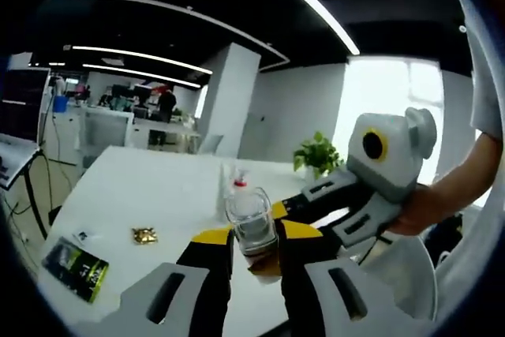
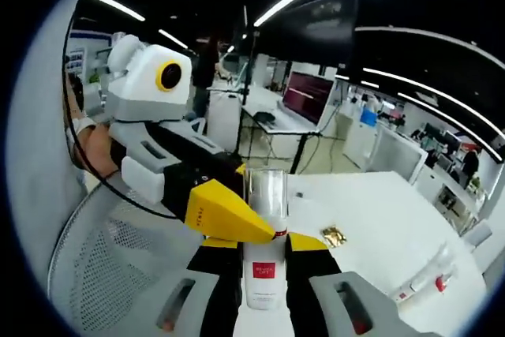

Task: Arrange the skincare products in the storage area until every visible bottle or jar stands upright without overlapping.

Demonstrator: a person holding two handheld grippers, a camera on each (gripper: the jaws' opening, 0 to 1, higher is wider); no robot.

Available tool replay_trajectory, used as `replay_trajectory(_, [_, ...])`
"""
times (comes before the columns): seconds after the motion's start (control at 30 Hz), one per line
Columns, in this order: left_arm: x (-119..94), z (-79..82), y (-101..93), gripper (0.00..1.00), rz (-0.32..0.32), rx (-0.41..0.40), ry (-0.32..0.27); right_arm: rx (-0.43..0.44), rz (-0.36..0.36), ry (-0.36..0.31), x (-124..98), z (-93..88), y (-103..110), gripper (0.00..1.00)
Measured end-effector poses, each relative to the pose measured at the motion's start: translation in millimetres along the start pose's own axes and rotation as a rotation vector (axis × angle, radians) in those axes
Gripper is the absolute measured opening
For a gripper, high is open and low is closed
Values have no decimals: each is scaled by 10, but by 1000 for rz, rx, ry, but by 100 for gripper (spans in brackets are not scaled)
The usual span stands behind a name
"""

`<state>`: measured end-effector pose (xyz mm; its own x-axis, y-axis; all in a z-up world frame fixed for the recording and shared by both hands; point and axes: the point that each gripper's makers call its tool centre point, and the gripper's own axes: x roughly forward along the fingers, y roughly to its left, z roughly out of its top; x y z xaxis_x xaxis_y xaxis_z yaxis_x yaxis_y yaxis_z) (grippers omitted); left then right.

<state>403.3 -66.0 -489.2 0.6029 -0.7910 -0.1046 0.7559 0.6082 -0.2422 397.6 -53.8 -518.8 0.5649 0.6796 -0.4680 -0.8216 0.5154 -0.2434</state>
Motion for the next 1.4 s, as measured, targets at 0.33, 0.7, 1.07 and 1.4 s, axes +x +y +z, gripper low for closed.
replay_trajectory(0.33, [-41,-56,6,17,12,14,38,-27,5,-28,47,-24,23,14])
replay_trajectory(0.7, [-42,-67,34,17,30,-15,47,50,26,123,177,-551,61,14])
replay_trajectory(1.07, [-9,12,4,20,19,70,-11,85,12,127,86,-486,17,13])
replay_trajectory(1.4, [22,-157,-42,21,9,129,75,18,33,55,86,-187,100,13])
